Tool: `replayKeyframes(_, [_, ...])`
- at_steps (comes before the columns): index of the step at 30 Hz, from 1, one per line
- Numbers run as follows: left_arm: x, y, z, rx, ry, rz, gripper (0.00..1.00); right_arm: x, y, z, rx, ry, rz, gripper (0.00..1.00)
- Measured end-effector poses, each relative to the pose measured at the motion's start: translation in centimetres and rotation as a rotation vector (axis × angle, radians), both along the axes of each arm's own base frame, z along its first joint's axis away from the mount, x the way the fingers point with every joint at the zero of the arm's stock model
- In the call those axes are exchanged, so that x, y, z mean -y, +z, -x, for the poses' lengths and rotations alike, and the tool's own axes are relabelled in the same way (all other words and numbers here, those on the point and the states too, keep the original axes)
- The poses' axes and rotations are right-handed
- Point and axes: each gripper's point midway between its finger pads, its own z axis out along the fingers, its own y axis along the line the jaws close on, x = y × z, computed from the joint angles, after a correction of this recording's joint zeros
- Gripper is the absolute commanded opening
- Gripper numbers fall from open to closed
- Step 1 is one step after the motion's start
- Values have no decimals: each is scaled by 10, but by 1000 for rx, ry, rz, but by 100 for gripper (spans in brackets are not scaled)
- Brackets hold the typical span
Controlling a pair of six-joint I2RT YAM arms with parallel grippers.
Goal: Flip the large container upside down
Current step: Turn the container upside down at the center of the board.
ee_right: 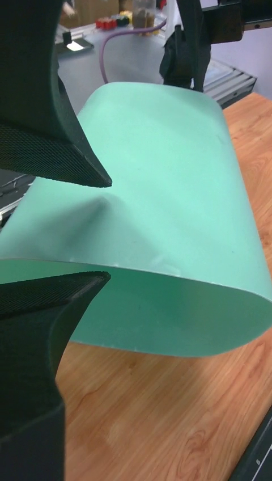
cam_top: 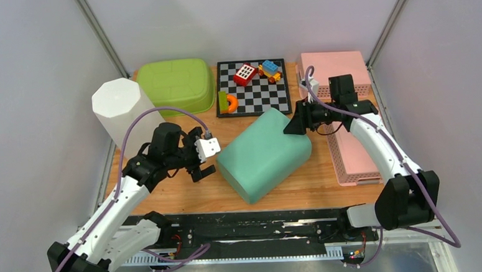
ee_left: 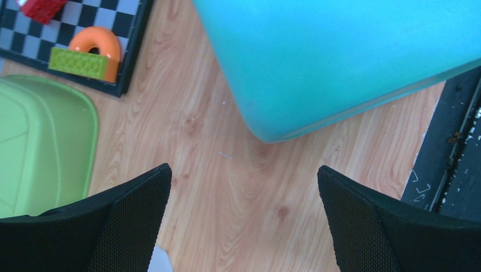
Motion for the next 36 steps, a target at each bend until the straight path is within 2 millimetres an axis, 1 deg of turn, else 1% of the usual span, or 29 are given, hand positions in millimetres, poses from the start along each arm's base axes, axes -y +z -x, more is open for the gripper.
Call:
replayKeyframes(3, [7, -10, 1, -18, -30, 19, 100, 4, 3, 2, 29, 7, 28, 61])
replayKeyframes(6, [13, -28, 2, -57, -49, 32, 100, 8, 7, 4, 54, 16, 61, 61])
replayKeyframes(10, [20, -34, 1, -77, -58, 59, 100, 13, 9, 6, 77, 28, 101, 62])
replayKeyframes(17, [35, -21, -8, -57, -70, 141, 100, 20, 3, 14, 75, 48, 146, 63])
replayKeyframes(24, [40, -21, -9, -92, -62, 167, 100, 20, 1, 20, 70, 72, 147, 63])
replayKeyframes(30, [47, -6, -11, -111, -55, 212, 100, 19, 0, 22, 64, 84, 142, 64])
replayKeyframes(36, [54, 11, -11, -139, -55, 255, 100, 20, -3, 21, 48, 86, 149, 67])
